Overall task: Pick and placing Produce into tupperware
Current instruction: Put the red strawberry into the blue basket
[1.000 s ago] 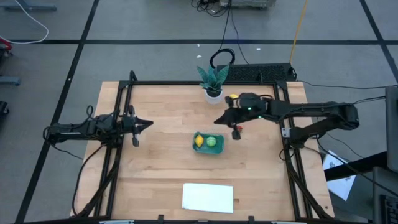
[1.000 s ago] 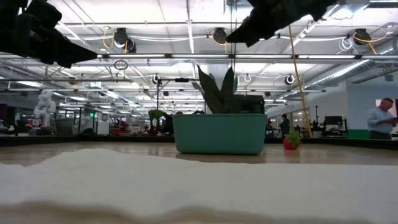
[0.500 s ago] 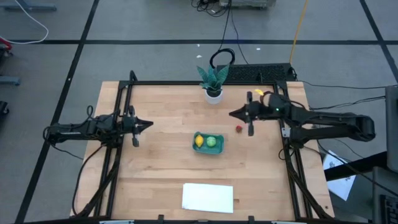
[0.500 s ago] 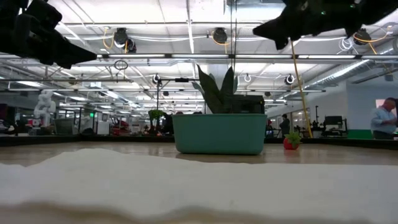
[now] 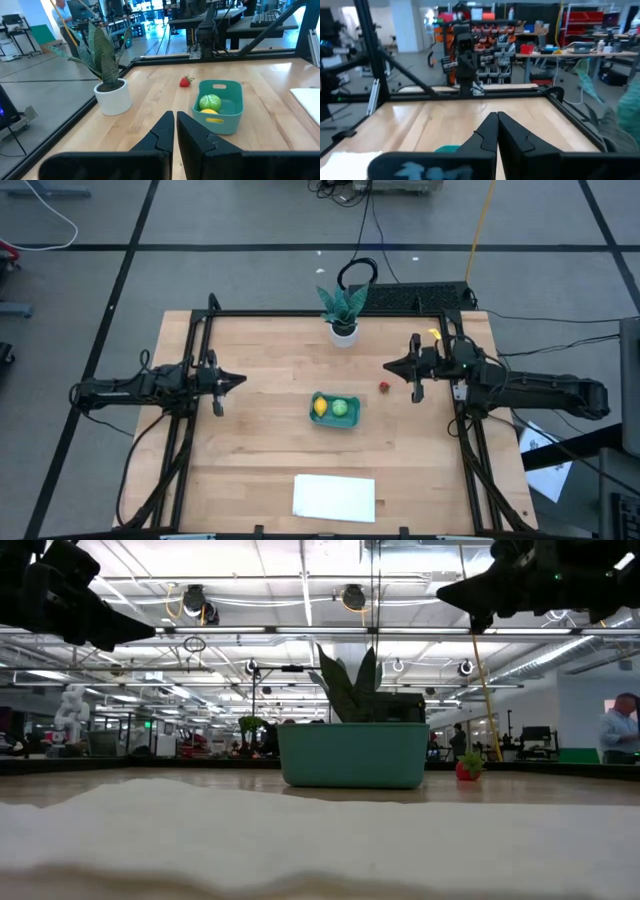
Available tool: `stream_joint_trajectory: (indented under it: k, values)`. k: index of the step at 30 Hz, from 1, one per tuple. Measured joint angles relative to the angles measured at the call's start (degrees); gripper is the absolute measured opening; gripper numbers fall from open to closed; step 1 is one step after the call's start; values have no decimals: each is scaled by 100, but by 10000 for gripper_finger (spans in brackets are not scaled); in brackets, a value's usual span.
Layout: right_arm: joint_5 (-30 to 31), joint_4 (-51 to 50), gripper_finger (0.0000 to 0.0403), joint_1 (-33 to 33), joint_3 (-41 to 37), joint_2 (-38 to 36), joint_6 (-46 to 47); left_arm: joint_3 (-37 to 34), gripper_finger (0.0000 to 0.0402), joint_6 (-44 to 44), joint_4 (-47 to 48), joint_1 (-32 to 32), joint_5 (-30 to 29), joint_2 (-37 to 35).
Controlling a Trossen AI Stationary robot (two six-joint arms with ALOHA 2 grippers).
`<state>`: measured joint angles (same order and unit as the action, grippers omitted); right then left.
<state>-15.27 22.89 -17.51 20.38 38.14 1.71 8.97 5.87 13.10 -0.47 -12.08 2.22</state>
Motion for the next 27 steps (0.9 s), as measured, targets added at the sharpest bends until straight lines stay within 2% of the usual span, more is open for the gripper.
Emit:
stream_joint_trajectory:
  k: [7,15,21,27]
  values:
    - [9,572,0,-209,-388,-61,215,0,26,2,2,-2,0,0]
    - [0,561,0,-404,-408,-60,242,0,26,2,7,-2,4,0]
    - [51,606,0,-408,-408,-58,-401,0,26,4,11,0,7,0]
    - [194,691,0,-408,-408,-58,-115,0,26,4,13,0,10,0]
